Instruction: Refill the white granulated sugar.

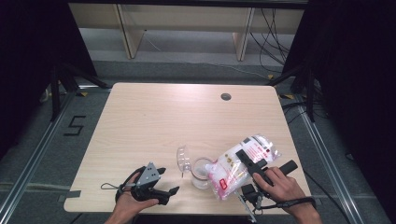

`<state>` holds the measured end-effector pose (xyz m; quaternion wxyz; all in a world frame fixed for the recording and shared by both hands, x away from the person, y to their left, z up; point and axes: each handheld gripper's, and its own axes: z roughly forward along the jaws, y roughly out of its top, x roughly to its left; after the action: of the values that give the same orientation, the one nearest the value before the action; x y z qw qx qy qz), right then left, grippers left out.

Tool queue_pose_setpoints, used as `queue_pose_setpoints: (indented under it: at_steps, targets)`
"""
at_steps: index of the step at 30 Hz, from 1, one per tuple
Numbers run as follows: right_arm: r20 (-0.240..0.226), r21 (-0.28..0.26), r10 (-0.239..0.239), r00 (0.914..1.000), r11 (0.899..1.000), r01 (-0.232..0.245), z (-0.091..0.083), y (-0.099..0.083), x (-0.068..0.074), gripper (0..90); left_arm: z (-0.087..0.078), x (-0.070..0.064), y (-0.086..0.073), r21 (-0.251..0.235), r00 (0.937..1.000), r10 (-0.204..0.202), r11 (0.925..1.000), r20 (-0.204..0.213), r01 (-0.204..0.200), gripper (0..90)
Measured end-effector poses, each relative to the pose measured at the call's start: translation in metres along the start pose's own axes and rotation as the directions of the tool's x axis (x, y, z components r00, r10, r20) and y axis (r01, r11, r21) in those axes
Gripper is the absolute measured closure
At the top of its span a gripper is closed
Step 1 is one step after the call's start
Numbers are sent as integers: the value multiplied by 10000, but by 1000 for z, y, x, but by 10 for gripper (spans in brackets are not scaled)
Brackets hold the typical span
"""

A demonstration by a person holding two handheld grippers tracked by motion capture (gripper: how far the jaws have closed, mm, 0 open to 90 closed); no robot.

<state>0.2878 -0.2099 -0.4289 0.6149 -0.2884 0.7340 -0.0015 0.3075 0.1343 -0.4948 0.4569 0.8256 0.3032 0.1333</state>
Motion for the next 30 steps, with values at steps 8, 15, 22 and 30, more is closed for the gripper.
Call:
queue_pose_setpoints:
  at_steps: [8, 15, 22, 30]
  targets:
    - [19, -56, -158, 9999, 9999, 158, 0, 0, -2, 566, 1, -3, 0, -217, 9996, -291, 9993, 66, 293, 175]
    - [43, -21, -69, 10000, 10000, 69, -1, 0, -2, 568, 1, -3, 0, -186, 9997, -254, 9995, 67, 255, 175]
    - [-17, -28, -109, 9999, 9999, 109, -1, 0, -2, 572, 1, -3, 0, -208, 9997, -236, 9995, 66, 237, 175]
    - [-34, 2, -95, 9999, 10000, 95, -1, -1, -2, 578, 2, -4, 0, -333, 9994, -332, 9989, 113, 335, 175]
